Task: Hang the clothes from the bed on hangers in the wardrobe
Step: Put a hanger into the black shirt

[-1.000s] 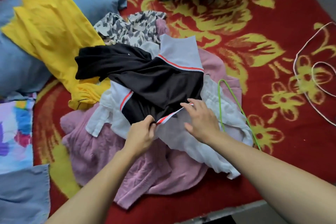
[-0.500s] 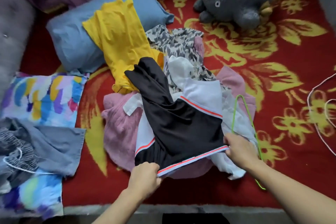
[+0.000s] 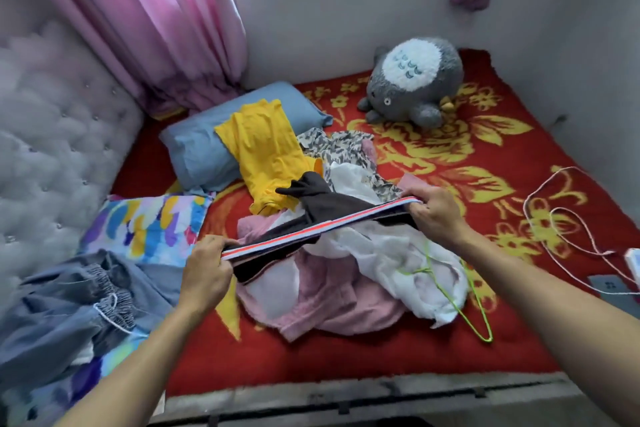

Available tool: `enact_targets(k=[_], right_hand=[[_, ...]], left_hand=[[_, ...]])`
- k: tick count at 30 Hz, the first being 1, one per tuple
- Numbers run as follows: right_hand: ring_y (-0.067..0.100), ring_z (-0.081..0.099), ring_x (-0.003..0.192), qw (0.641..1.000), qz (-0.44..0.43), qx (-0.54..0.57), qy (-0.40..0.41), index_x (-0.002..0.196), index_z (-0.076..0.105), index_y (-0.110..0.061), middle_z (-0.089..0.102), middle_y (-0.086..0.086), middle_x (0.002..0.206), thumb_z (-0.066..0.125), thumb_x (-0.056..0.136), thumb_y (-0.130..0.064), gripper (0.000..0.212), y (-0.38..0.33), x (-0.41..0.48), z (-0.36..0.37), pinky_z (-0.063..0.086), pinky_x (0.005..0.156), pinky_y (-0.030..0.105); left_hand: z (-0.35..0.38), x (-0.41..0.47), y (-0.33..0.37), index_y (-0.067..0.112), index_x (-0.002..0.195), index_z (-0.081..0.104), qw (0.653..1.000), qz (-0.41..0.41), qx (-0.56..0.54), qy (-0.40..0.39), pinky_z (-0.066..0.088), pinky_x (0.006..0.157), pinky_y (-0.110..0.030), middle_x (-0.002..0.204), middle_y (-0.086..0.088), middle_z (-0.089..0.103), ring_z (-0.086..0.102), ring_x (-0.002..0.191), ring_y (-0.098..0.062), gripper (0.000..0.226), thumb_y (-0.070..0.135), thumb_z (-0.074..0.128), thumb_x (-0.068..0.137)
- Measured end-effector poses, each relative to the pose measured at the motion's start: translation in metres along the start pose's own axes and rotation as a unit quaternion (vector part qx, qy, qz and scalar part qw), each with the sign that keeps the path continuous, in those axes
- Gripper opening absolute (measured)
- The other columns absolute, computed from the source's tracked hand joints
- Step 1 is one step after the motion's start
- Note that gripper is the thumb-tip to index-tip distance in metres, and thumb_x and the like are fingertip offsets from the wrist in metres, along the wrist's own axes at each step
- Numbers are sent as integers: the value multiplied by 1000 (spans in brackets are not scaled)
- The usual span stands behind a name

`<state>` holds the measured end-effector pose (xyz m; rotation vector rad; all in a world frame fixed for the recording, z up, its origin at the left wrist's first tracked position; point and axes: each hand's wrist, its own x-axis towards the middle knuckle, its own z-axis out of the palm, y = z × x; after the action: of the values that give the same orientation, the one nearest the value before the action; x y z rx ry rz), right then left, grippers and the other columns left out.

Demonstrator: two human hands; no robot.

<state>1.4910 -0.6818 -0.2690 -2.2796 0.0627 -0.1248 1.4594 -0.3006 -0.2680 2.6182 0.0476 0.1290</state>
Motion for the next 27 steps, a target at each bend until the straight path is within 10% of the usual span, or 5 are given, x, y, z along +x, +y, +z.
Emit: enact_targets(k=[9, 17, 27], right_hand=[[12, 41, 64, 974, -72, 190, 96, 69, 49, 11, 46, 8, 67, 52, 86, -21, 37, -140, -67, -55, 33, 61, 31], [3, 64, 66, 970, -82, 199, 115, 81, 73, -6, 71, -6, 75, 65, 89, -31, 28, -182, -89, -108, 50, 65, 16], [7, 53, 60, 992, -17, 104, 68, 64, 65, -5, 64, 6, 62, 65, 88, -42, 44, -75, -12, -79, 43, 61, 30]], left_hand=[[-133, -48, 42, 16, 72, 59, 933, -19, -354, 63, 37, 51, -7, 51, 19, 60, 51, 51, 7, 32, -1, 43, 94], [-175, -40, 60, 11, 73, 53, 968, 135, -154, 148, 44, 65, -45, 60, -2, 52, 47, 61, -17, 38, 45, 43, 87], [-87, 31, 63, 22, 66, 49, 987, 121, 21, 101, 33, 59, -34, 64, -8, 60, 61, 79, -36, 46, 63, 35, 83]])
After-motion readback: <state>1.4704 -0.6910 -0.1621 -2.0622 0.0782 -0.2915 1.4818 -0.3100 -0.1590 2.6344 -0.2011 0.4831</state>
